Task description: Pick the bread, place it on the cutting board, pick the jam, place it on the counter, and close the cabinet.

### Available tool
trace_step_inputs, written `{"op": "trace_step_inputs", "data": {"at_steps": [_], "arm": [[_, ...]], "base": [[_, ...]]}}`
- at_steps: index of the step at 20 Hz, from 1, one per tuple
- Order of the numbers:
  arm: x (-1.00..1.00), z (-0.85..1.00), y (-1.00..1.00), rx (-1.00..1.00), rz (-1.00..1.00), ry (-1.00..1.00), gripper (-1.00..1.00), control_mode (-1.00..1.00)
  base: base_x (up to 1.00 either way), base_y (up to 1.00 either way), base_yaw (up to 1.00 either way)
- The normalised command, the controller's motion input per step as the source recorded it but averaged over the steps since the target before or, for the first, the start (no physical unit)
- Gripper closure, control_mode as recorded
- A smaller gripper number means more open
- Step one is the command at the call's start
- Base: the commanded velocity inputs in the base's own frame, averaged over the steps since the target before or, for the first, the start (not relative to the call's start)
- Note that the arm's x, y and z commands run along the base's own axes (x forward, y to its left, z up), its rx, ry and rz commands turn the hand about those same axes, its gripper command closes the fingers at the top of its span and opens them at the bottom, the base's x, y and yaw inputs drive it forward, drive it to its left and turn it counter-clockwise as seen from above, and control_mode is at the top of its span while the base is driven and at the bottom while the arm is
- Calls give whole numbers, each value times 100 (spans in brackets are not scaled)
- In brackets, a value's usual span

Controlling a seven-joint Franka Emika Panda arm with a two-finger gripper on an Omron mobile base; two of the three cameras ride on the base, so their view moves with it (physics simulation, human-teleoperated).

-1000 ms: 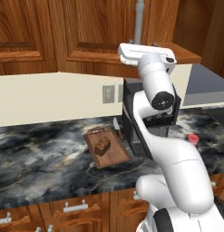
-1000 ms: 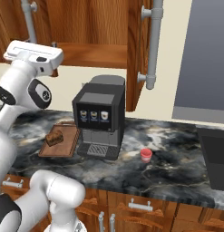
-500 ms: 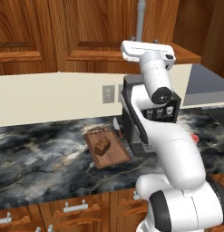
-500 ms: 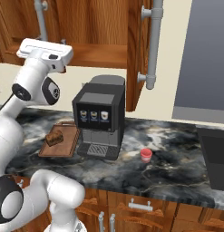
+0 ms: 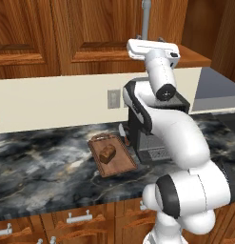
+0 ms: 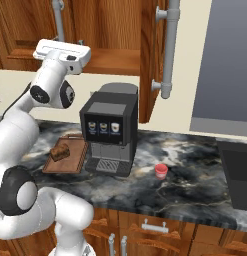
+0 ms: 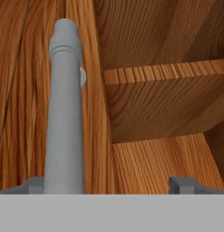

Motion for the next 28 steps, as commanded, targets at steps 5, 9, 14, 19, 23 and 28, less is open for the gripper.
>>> {"op": "trace_step_inputs", "data": {"at_steps": [5, 9, 14, 19, 23, 28], "arm": [[50, -2, 0, 0, 0, 0, -100, -100], [43, 0, 0, 0, 0, 0, -100, -100], [30, 0, 0, 0, 0, 0, -100, -100], [3, 0, 4, 0, 2, 0, -100, -100], [5, 0, 14, 0, 4, 0, -100, -100], [3, 0, 23, 0, 6, 0, -100, -100]], "base": [[0, 0, 0], [0, 0, 0], [0, 0, 0], [0, 0, 0], [0, 0, 0], [0, 0, 0]]}}
